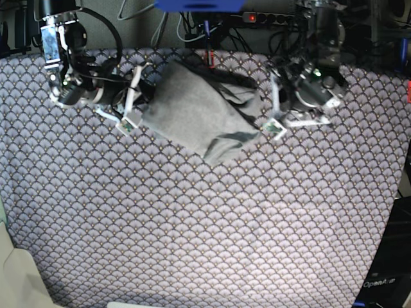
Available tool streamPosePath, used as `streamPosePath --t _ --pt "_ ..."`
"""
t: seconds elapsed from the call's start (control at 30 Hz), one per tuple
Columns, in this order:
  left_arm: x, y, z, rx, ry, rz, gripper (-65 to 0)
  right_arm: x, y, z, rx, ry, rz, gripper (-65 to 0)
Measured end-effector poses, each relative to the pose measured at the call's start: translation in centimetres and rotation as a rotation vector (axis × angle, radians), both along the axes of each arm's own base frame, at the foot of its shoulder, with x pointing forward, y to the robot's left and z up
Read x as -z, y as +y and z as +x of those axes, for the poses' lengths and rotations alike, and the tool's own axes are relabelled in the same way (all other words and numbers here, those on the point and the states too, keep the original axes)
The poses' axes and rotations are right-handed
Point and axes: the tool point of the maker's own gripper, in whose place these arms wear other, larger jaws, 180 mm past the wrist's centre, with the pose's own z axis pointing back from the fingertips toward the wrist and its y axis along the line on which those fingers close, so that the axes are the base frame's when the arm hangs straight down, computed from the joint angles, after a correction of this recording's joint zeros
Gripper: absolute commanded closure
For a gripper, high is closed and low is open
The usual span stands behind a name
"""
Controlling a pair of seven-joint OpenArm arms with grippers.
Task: Fold the T-shirt properly
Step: 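Grasp the folded bundle's sides with both grippers, then fold the bundle's end over with the left gripper toward the right gripper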
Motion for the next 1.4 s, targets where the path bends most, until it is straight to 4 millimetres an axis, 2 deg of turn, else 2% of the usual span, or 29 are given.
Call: streamPosePath --t 0.1,0.3,0.57,0.67,0.83,1.0,1.17,1.3,1.4 --pt "1.4 -2.0 -0.8 0.054 0.048 -0.028 0.0 0.0 0.1 0.0 0.001 0.000 0.003 -0.3" --pt "3.5 -4.2 -1.1 0.078 0.074 -0.104 0.0 0.0 0.1 0.0 0.001 0.001 0.002 -0.3" --pt "3.7 -5.2 1.6 0.054 0.036 -0.177 0.0 0.2 0.4 -0.5 0.001 0.014 0.009 -0.3" --pt "3.0 -5.9 3.6 0.046 0.003 -0.186 0.0 0.2 1.1 -0.7 0.001 0.020 0.026 -0.3" --pt "0.5 -7.5 8.2 0.037 -0.104 -0.257 0.0 0.6 2.7 -2.1 0.008 0.053 0.068 -0.3" --pt "2.2 -9.2 10.4 0.050 -0.058 -0.311 0.0 0.9 3.6 -3.2 0.018 0.077 0.094 -0.3" --pt "2.0 -11.3 13.3 0.057 -0.105 -0.424 0.0 1.4 4.2 -4.8 0.017 0.114 0.106 -0.3" --pt "0.5 -12.3 14.8 0.046 -0.150 -0.467 0.0 1.0 4.2 -4.0 0.016 0.092 0.111 -0.3" --pt "-1.8 -12.2 16.7 0.007 -0.214 -0.514 -0.1 1.3 4.1 -4.5 0.014 0.104 0.106 -0.3"
